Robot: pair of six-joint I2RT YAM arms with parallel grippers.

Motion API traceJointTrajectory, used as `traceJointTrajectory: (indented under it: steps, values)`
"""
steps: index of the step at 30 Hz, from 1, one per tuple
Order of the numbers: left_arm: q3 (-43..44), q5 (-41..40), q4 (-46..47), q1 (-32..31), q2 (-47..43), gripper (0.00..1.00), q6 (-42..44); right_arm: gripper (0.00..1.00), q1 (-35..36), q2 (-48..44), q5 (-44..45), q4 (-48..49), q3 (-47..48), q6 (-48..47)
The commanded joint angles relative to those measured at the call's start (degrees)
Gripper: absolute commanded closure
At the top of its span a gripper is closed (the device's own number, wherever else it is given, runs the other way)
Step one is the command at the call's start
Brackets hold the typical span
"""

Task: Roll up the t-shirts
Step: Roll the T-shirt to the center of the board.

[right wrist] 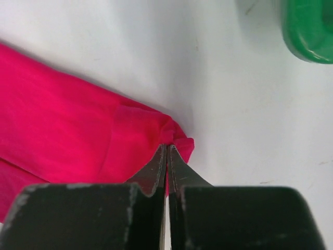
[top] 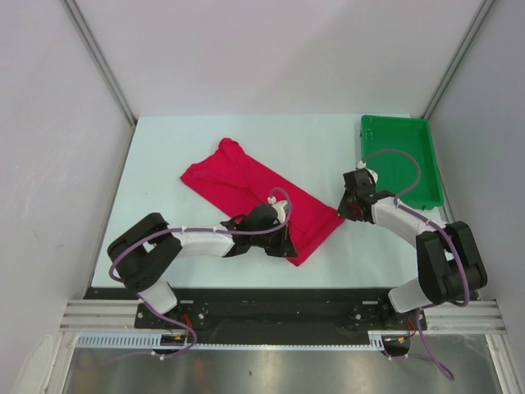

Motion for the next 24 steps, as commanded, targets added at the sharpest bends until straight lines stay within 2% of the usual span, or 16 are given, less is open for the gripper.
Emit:
traceJointTrajectory:
  steps: [1, 3, 4, 7, 15, 20, 23, 24]
  values:
    - [-0.7, -1.2, 0.1, 0.5, -3.0, 1.0, 1.2, 1.0, 1.5, 0.9, 1.6, 1.0, 3.8, 0.8]
    - [-0.9, -1.3, 0.0, 0.5, -3.0, 1.0, 1.1, 0.94, 1.8, 1.1, 2.0, 0.3, 4.6, 0.7]
    - [-0.8, -1.3, 0.0, 0.5, -3.0, 1.0, 1.1, 0.85, 1.8, 0.8, 2.9, -0.6, 4.6, 1.0]
    - [-0.8, -1.2, 0.4, 0.5, -2.8, 1.0, 0.9, 0.71, 1.7, -0.5, 6.1, -2.8, 4.6, 0.5]
    - [-0.2, -0.8, 0.5, 0.5, -2.3, 1.0, 1.1, 0.64, -0.5, -2.8, 6.0, -2.9, 1.0, 0.0]
    - [-0.3, -0.8, 0.4, 0.5, -2.7, 1.0, 1.2, 0.63, -0.5, -1.7, 4.3, -0.8, 0.4, 0.7]
    - [-0.5, -1.0, 0.2, 0.5, -2.7, 1.0, 1.2, 0.69, -0.5, -1.1, 2.8, 0.7, 0.4, 1.1]
    - [-0.5, -1.0, 0.2, 0.5, -2.9, 1.0, 1.2, 0.75, -0.5, -1.1, 2.5, 1.0, 0.4, 1.2]
